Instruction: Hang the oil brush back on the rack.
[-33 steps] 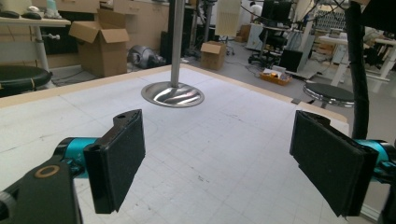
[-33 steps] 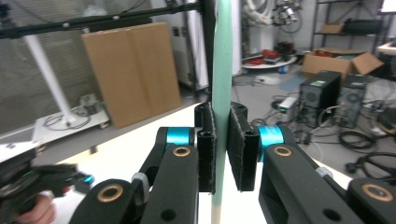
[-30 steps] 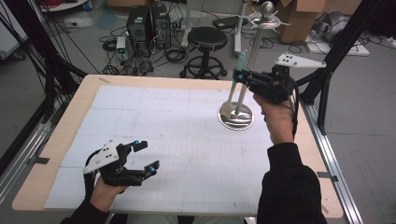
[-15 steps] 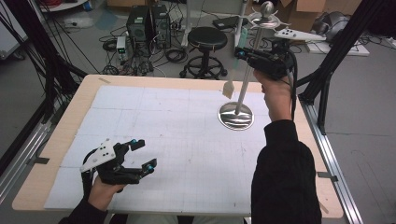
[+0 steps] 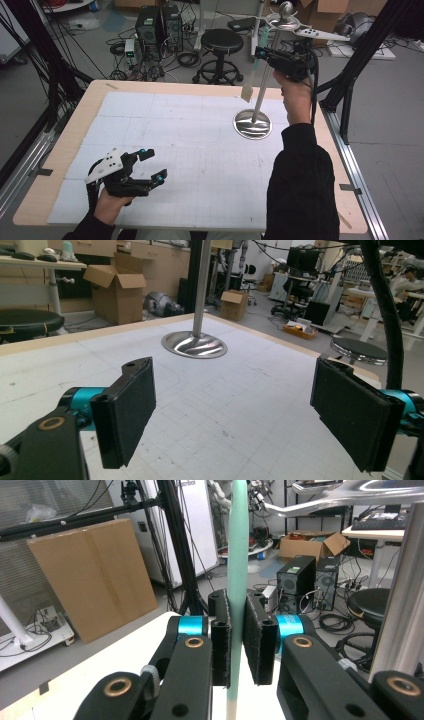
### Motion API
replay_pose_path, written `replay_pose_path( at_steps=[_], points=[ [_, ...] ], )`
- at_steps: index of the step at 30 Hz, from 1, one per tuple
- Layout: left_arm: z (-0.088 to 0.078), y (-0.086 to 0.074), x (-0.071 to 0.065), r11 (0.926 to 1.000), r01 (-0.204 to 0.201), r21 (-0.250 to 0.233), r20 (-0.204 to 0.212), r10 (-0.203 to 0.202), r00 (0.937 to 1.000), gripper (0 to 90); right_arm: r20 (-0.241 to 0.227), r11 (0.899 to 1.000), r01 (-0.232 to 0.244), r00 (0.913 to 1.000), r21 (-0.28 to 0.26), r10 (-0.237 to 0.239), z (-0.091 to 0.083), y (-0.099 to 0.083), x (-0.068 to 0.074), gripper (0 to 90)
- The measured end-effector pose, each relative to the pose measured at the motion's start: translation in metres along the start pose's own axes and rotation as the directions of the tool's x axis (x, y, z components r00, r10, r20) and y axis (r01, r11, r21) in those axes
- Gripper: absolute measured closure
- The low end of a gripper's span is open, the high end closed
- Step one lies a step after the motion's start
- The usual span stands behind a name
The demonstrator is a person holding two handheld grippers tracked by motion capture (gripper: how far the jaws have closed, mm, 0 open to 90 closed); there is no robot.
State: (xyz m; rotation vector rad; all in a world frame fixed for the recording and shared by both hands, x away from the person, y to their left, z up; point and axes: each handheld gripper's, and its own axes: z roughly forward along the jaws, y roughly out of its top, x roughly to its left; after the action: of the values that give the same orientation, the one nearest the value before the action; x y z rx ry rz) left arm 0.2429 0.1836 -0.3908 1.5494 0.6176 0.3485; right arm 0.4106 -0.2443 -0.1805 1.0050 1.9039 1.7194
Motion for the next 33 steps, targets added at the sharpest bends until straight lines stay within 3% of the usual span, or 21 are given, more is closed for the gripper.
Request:
replay_pose_path(
  at_steps=[12,26,30,33],
  points=[
    [-0.0003,0.0002,0.0005,1.0000,0.003,-0.003,0.001,-0.003,1.0000,18.6,0.023,1.000,-0.026,0.9994,0.011,0.026,0.0020,0.0050,-0.0032,82.1],
    [0.0006,-0.0004,0.0001,1.0000,0.001,0.003,0.009,-0.001,1.0000,18.7,0.011,0.999,-0.049,0.9987,0.020,0.049,0.0059,0.0034,-0.0053,82.0],
    [0.0011,-0.0007,0.0003,1.0000,0.000,0.004,0.008,0.000,1.0000,18.7,0.039,0.997,-0.077,0.9963,0.022,0.076,0.0055,0.0019,-0.0090,82.1],
    [0.0009,-0.0005,0.0006,1.0000,0.002,0.003,0.009,-0.002,1.0000,18.7,0.063,0.997,-0.069,0.9958,0.030,0.067,0.0051,0.0006,-0.0089,81.6]
  ],
)
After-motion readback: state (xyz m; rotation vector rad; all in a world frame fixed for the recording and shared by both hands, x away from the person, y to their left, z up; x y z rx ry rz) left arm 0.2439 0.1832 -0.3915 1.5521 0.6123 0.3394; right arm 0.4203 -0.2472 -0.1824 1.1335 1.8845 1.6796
